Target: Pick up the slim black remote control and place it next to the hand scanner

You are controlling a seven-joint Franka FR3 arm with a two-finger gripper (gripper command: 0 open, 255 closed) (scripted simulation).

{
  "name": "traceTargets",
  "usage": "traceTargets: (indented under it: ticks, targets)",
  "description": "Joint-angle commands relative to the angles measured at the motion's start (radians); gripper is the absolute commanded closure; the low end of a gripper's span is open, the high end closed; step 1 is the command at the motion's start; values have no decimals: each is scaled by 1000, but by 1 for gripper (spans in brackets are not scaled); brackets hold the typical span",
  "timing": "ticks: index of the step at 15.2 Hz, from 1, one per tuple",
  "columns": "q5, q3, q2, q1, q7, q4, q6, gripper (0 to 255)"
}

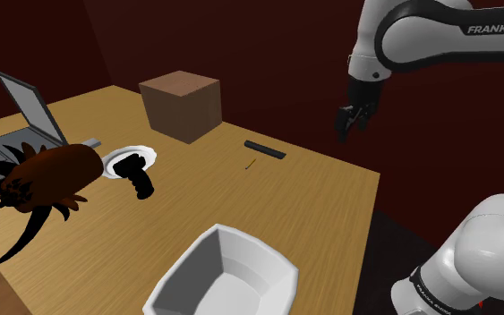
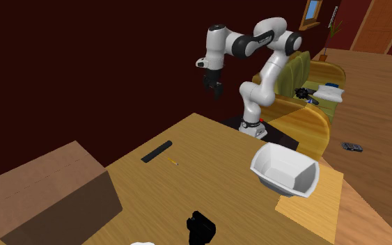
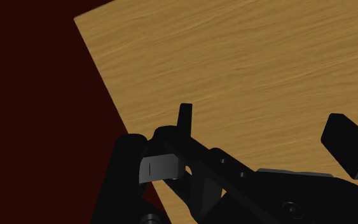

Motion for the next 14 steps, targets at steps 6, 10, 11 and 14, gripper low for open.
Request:
traceTargets:
  ticks: [6, 10, 11, 14]
  targets:
    - [-18, -21, 243, 6, -65, 74, 184, 0]
    - [-23, -30, 392, 9, -102, 147, 268, 0]
    - [-24, -31, 429, 9, -112, 168, 286, 0]
    - [-25, -34, 542, 11, -139, 240, 333, 0]
